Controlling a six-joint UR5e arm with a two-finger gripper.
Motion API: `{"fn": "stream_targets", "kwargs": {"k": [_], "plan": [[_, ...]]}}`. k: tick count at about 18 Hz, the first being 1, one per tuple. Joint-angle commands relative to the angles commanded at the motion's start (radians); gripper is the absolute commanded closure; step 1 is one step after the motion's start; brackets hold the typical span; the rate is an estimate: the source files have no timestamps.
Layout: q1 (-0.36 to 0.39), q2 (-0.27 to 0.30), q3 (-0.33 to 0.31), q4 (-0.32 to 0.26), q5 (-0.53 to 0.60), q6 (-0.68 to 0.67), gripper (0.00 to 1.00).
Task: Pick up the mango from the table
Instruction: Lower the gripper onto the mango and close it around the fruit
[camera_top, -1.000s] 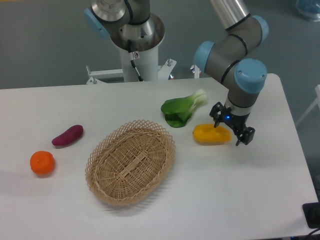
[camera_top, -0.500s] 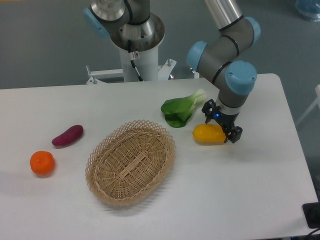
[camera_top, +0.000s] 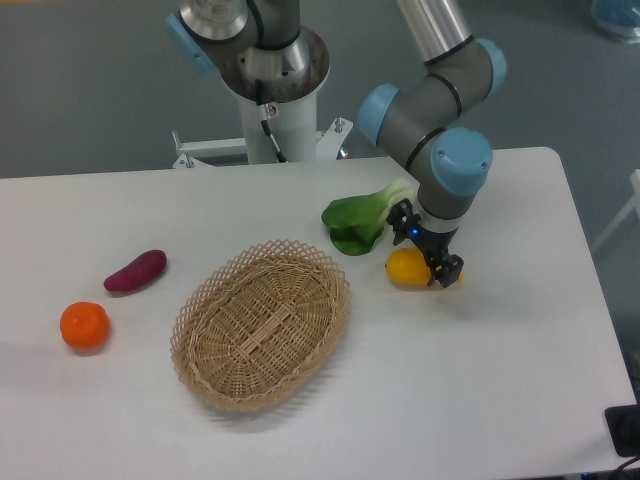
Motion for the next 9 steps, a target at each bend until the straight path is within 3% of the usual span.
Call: {"fn": "stream_targets", "kwargs": {"k": [4,7,9], "plan": [[0.0,-0.003,-0.008,0.008,-0.002,-0.002,0.0],[0.0,-0.011,-0.038,0.087,0.0,0.0,0.02],[0.0,-0.011,-0.041,0.095,0.0,-0.002,0.11]]}}
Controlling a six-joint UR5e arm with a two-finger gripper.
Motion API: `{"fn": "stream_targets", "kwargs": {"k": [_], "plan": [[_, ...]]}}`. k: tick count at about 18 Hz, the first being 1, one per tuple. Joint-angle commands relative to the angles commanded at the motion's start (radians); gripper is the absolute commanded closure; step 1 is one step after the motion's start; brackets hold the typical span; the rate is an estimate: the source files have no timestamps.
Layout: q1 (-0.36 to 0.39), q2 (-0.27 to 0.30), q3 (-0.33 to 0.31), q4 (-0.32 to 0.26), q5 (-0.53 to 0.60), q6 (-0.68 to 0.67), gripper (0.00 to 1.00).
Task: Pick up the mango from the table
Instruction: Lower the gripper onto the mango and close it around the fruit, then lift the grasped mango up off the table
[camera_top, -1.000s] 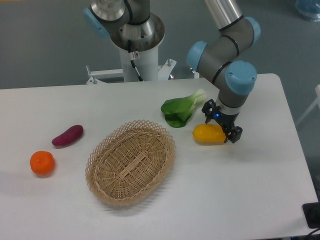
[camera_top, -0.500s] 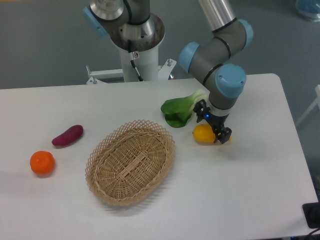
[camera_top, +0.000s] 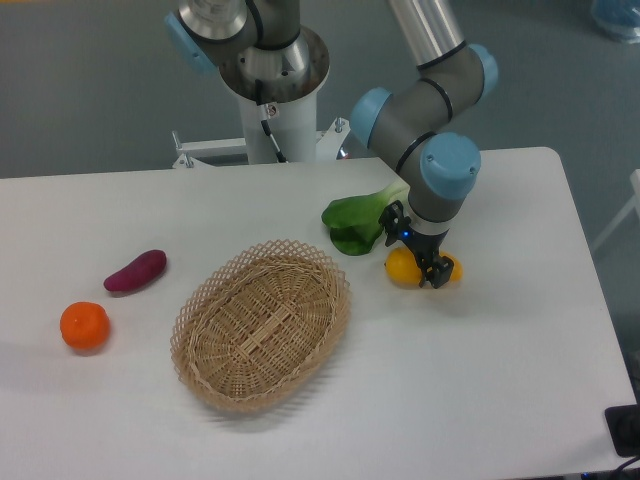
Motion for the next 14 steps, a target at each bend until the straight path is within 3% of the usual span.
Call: {"fn": "stream_targets", "kwargs": {"k": [3,6,14], "plan": [[0.0,0.002,0.002,-0.002,0.0,0.0,0.33],[0.0,0.005,0.009,-0.006,0.002,-0.002,0.49],[0.003,0.012,0.051,-0.049,0.011,-0.002,0.49]]}}
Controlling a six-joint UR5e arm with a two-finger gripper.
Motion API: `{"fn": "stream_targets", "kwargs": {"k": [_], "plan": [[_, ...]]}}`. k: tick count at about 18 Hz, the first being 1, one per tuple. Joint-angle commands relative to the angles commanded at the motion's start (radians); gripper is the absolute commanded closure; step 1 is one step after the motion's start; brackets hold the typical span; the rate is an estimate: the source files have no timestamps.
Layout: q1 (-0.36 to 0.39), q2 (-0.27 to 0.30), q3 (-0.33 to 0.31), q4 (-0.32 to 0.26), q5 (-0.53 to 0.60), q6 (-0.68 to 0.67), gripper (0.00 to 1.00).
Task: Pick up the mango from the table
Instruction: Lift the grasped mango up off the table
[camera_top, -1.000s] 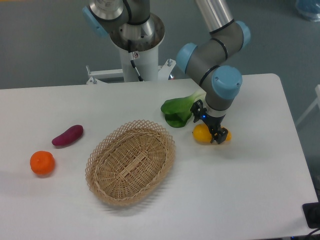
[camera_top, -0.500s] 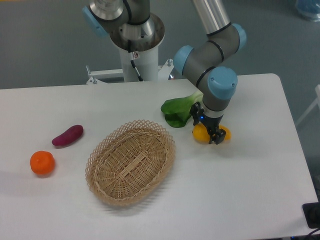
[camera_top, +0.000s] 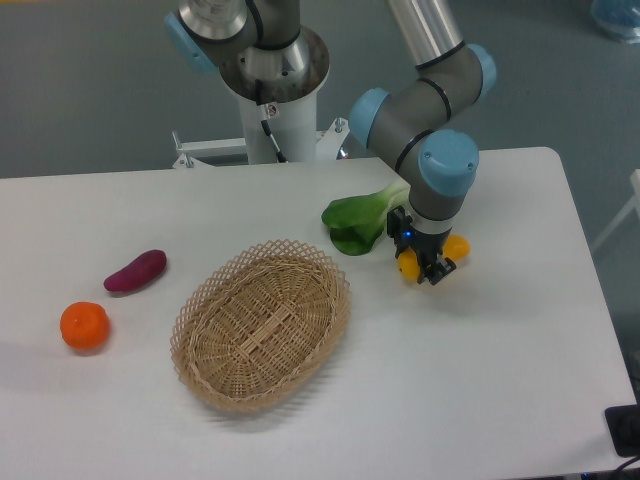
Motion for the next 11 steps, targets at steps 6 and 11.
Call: {"fn": "stream_targets", "kwargs": {"k": [6,11], "plan": [[-0.002,0.0,0.092,-0.107,-0.002,-0.093,0.49],[-0.002,0.0,0.141,-0.127,-0.002,-0.13,0.48]]}}
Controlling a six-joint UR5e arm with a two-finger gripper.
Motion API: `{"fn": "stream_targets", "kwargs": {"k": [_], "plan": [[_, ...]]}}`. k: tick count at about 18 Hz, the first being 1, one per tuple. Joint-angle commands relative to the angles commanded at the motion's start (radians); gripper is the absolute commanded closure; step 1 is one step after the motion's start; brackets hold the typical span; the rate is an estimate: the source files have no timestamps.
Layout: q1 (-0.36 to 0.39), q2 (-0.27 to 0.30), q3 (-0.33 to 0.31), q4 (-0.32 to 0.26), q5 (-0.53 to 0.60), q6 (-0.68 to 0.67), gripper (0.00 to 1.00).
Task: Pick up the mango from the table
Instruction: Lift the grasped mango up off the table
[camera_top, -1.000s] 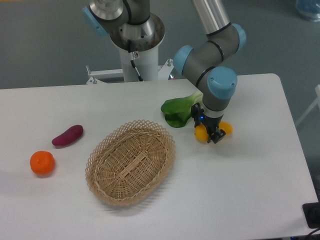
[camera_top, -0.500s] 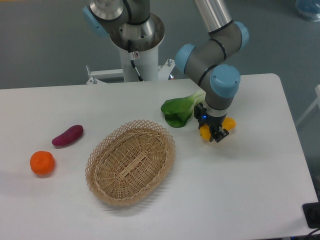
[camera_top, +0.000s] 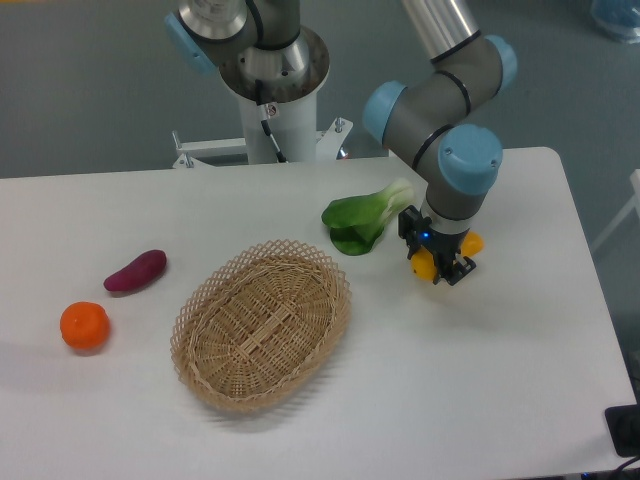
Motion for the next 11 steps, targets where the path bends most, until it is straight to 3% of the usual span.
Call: {"fn": "stream_targets", "kwargs": {"k": [11], "plan": [[0.006,-0.021,0.084,0.003,0.0,-0.052,0.48]]}}
